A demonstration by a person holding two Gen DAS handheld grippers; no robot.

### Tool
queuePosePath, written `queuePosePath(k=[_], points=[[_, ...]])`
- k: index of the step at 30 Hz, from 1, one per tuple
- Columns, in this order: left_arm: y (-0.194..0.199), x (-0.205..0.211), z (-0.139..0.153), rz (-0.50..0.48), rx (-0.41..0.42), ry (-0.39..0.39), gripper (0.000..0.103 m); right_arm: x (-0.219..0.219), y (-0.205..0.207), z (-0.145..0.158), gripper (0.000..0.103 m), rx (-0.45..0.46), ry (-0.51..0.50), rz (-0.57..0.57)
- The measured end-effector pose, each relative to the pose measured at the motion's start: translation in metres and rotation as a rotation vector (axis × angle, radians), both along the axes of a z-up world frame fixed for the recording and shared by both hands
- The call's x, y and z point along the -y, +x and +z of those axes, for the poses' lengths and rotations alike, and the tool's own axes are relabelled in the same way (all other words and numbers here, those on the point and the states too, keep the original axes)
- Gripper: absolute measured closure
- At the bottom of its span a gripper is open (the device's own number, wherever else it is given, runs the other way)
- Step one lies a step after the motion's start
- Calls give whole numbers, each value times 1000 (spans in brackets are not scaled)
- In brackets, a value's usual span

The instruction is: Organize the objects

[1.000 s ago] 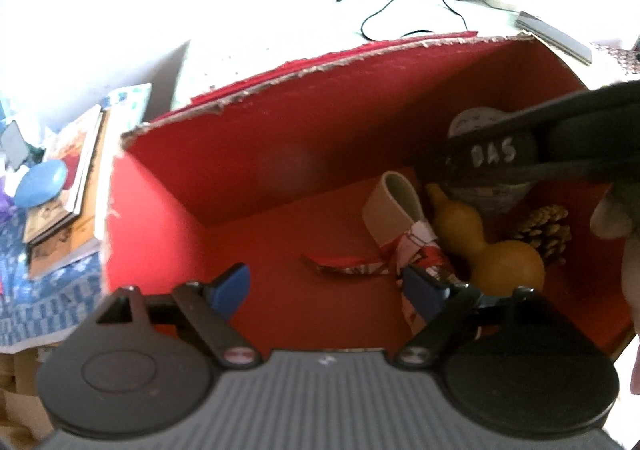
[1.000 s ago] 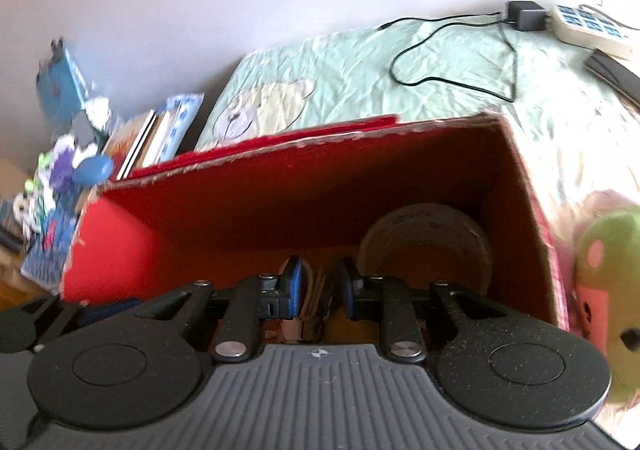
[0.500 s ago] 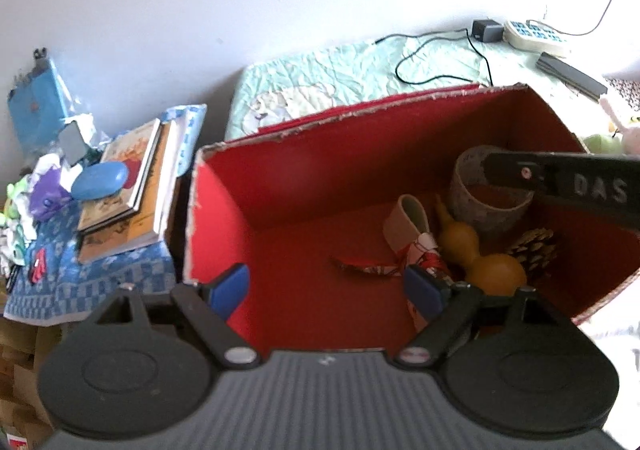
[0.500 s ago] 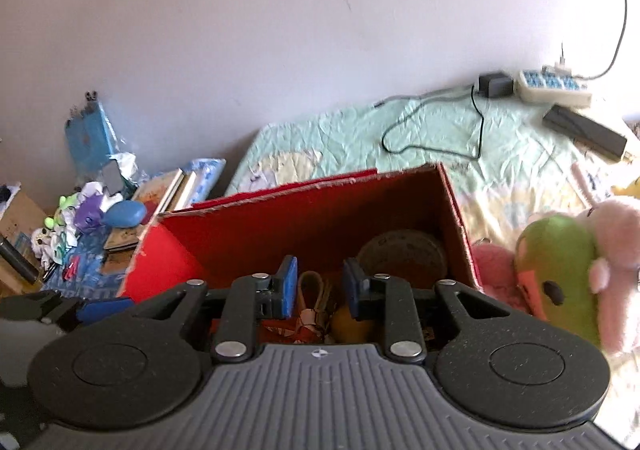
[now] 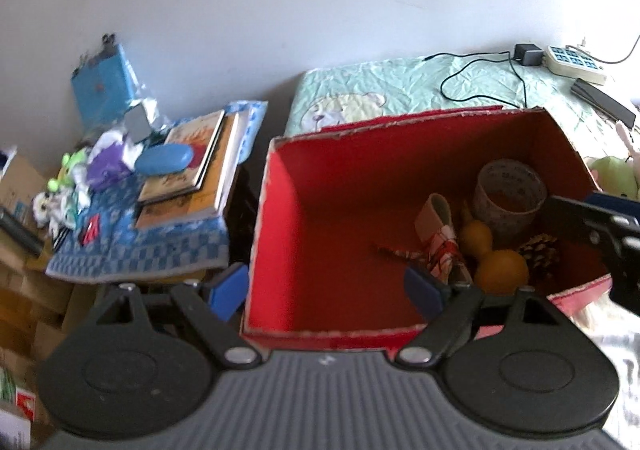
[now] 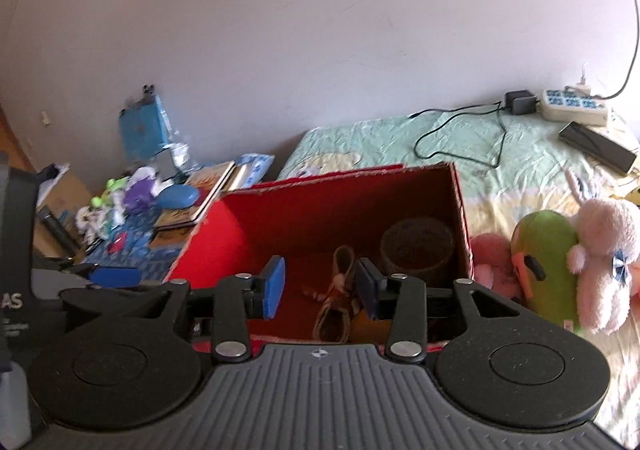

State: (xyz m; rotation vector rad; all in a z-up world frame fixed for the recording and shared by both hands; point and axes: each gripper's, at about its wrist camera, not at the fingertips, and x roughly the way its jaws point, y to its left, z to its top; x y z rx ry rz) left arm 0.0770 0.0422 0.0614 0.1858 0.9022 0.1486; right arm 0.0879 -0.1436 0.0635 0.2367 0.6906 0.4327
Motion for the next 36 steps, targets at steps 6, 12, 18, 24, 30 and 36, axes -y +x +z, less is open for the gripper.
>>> queuePosePath(k=[6,12,18,24,30,36], points=[[-17,10,1,56,-10,4,17,7,-10,-4,61,-56,20,98],[-34,21,-2,100,-22,16,17,9,-20,-17,61,-107,25,181],[-45,25,-12,154,-62,12,17,11,-21,-40,61,-221,50,218],[-55,25,-28,182,-105,13,15,10,-17,-61,60,-358,113,203],[-55,14,-42,164,-148,-2,14,4,-14,-73,59,-460,162,146],[-50,-5,-54,113,-187,-16,12,-9,-10,-83,59,-547,226,110]])
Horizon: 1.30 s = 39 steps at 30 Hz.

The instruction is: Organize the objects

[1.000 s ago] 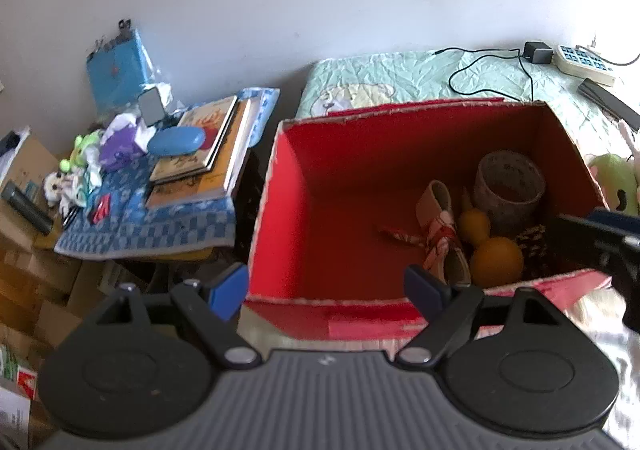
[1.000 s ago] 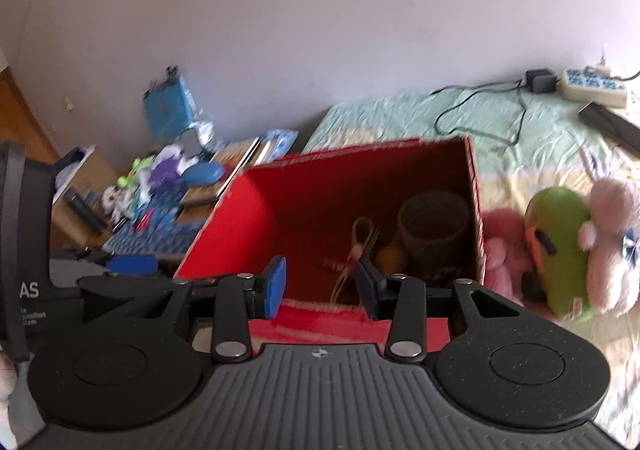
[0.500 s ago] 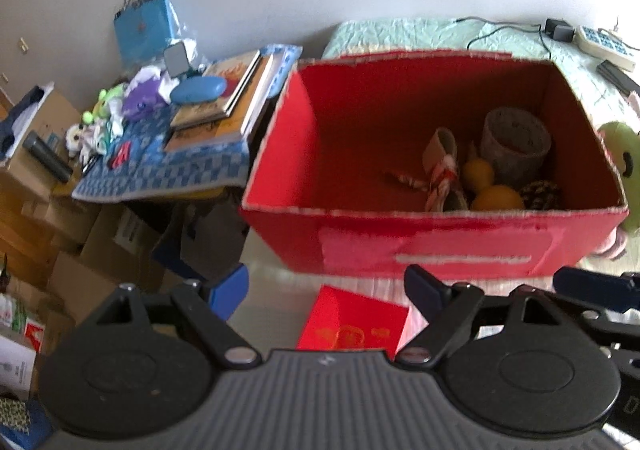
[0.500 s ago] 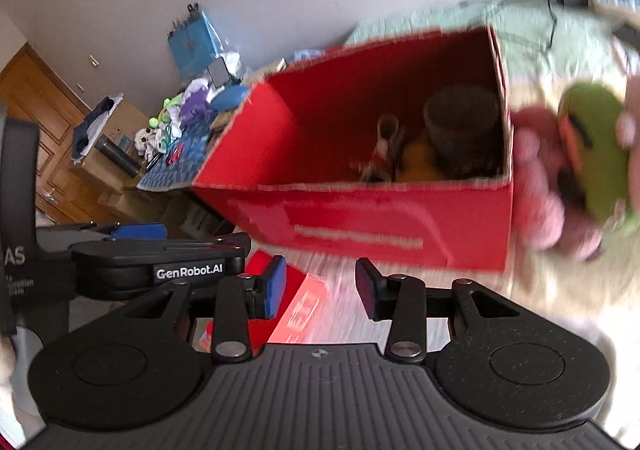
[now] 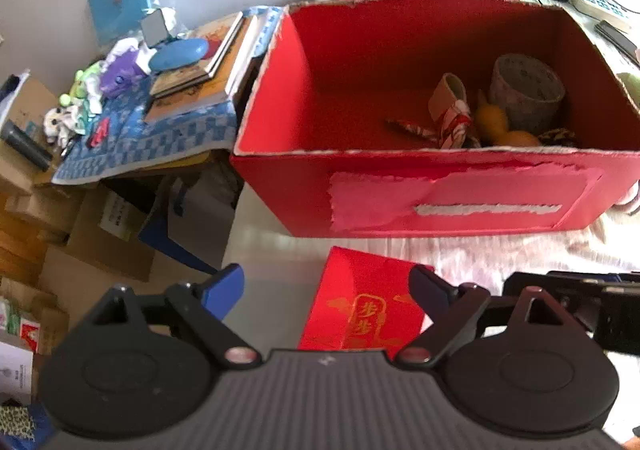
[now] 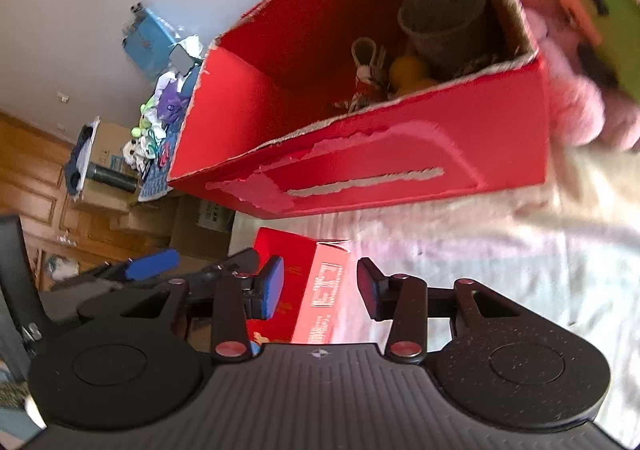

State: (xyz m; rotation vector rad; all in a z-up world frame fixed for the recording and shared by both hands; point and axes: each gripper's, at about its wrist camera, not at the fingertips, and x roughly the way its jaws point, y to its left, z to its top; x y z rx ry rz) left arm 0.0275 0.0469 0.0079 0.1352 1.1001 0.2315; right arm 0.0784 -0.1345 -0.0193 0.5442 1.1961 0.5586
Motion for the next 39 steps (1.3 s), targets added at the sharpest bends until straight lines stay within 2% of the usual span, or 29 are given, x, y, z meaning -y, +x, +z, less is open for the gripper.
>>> queuePosePath(k=[15,20,24,28,39], points=[[11,-41,-28,-142,-72,-66,10,-34,10,-14,53,-57,-20,-64],[12,-47,-34,-182,-91,-113,9,-39,7,-16,53,-56,-40,-73],[11,-51,-40,-202,-117,-153,9,-43,4,-19,53,-65,-31,-84],[7,-51,-44,-218,-127,-159,9,-45,2,-19,53,-65,-42,-78],[3,-44,-46,-200,-147,-215,7,-45,2,-26,52,-86,-46,-30]])
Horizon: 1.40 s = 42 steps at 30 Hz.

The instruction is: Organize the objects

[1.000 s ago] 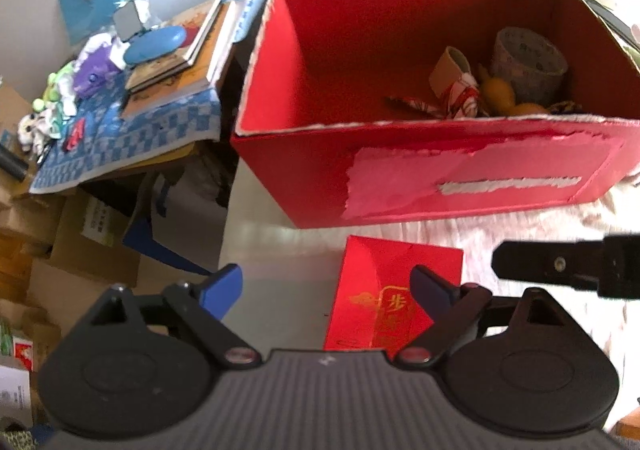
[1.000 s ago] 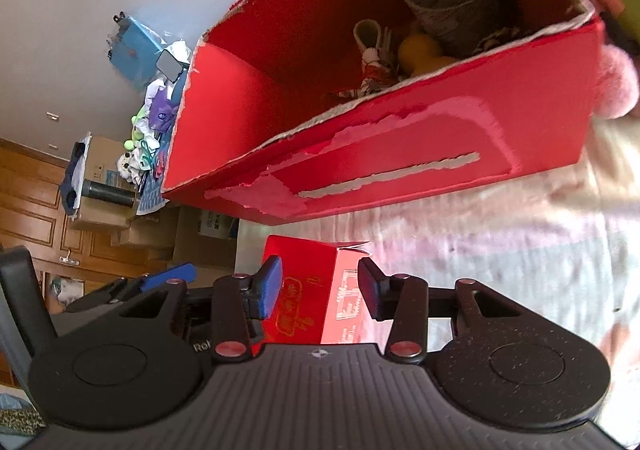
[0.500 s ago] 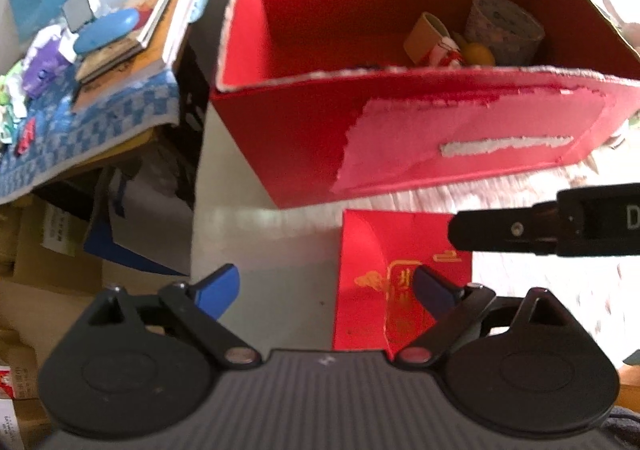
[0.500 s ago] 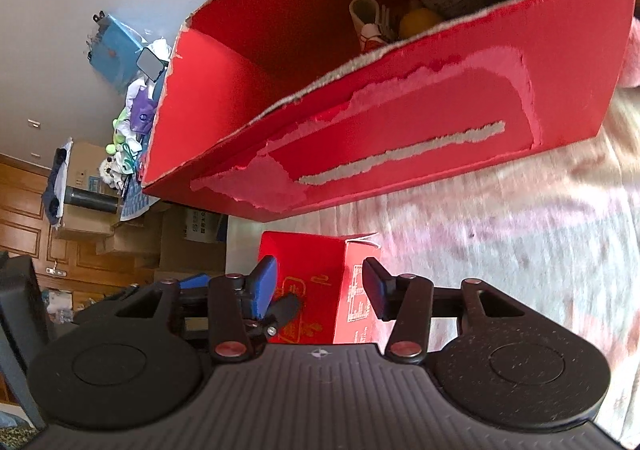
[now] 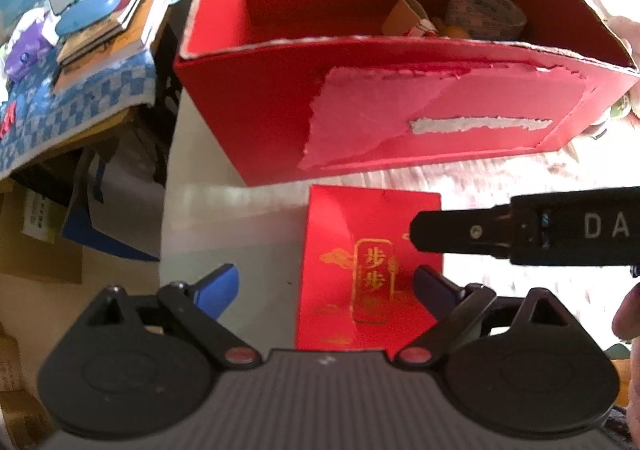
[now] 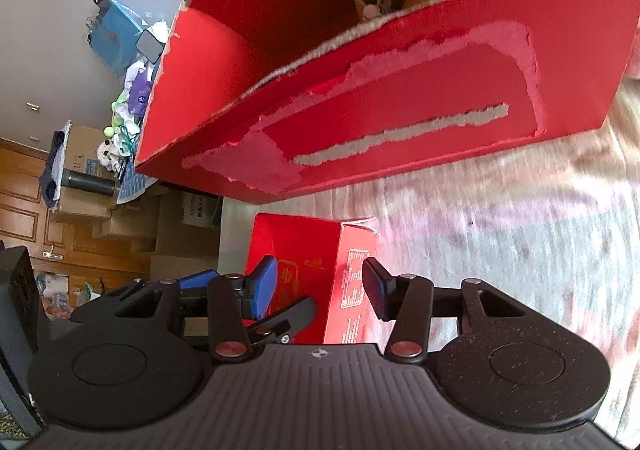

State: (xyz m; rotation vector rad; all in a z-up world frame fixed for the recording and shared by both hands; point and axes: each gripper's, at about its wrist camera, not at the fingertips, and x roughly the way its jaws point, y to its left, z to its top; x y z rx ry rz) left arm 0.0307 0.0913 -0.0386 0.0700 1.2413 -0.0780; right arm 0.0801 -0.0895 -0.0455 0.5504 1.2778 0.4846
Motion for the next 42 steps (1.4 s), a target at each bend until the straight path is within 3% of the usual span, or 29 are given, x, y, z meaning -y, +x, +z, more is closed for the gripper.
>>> queuePosePath(k=[8,22,27,42], points=[[-3,13,-1,-16,-1,2,4,7,-4,-5,52,-23,55,-13],[-14,10,-12,-28,-53,1,5,-5,-11,-12,53,-53,55,-6],[-15,12,-19,-42,-80,-5,17,-5,-12,-15,54,-59,58,-12],[-20,28,-23,-87,-61,44,23,5,-14,-16,65,-49,39,-38]])
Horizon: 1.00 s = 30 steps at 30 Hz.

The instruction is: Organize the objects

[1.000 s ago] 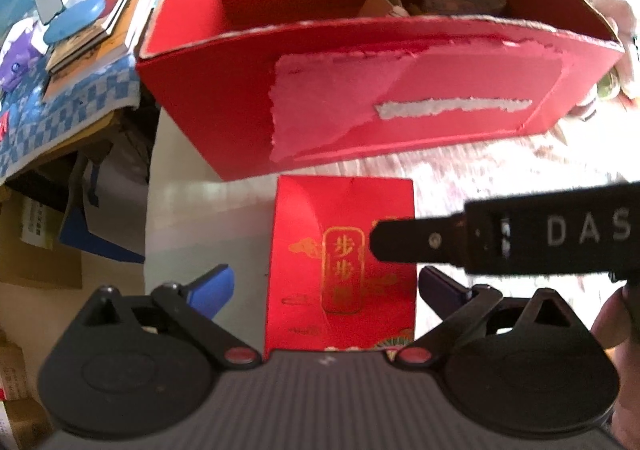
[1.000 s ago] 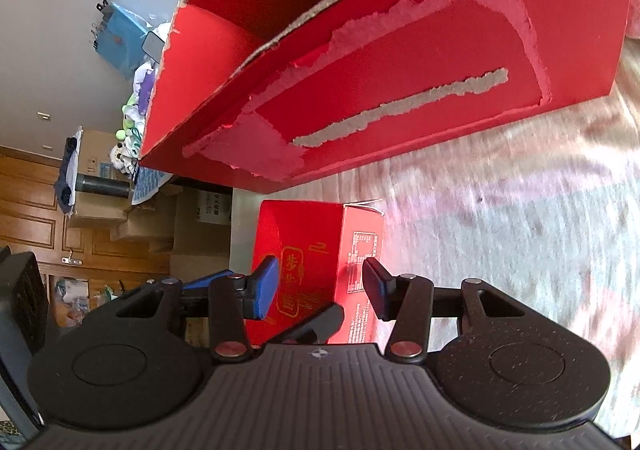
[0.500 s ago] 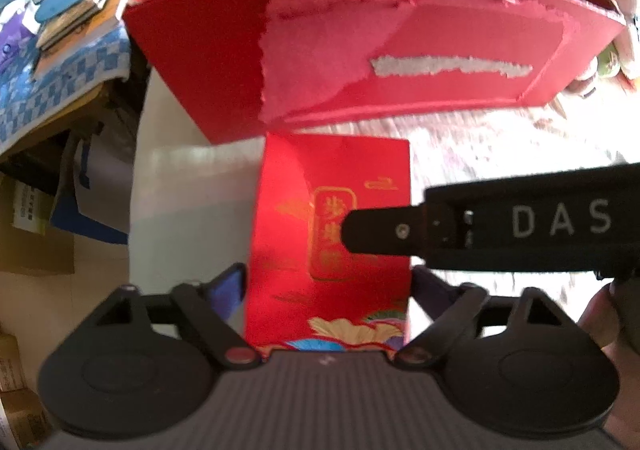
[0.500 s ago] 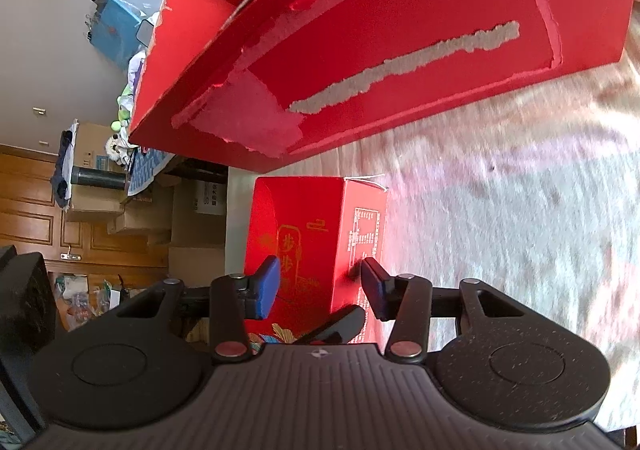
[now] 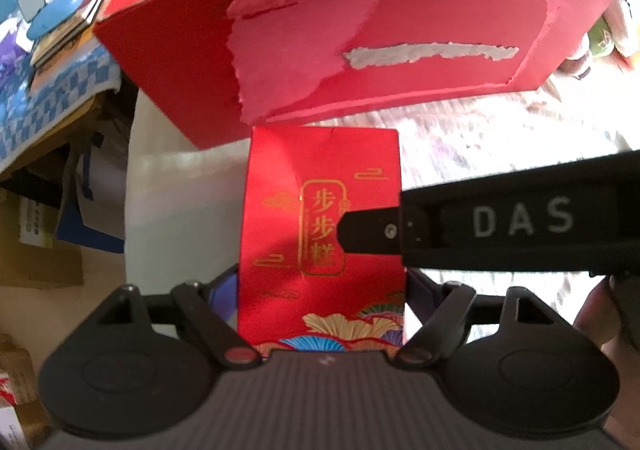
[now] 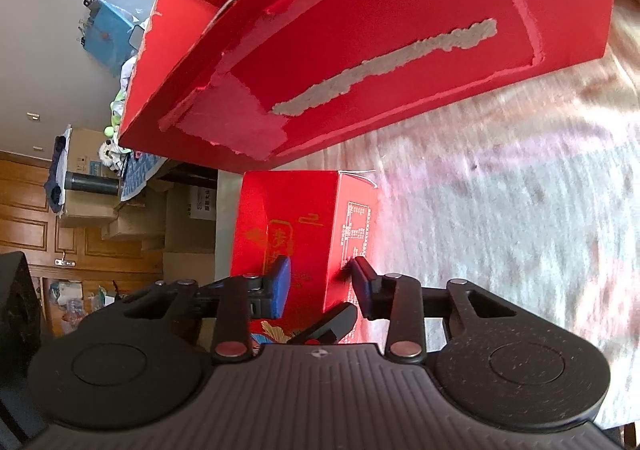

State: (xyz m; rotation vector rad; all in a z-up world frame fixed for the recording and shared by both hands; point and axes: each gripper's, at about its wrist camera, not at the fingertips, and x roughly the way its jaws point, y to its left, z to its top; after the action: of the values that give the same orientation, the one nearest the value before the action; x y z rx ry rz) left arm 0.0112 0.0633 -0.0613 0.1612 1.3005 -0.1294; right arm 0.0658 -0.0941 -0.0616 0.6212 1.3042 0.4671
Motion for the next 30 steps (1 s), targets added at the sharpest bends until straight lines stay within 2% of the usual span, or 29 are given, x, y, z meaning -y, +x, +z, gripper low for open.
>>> queuePosePath(k=[11,30], points=[[6,10,8,-25,14,-13,24,5,5,3,64,8,-15,-3],[9,21,4,-68,-18,-17,24,13,3,1,64,1,-33,-35]])
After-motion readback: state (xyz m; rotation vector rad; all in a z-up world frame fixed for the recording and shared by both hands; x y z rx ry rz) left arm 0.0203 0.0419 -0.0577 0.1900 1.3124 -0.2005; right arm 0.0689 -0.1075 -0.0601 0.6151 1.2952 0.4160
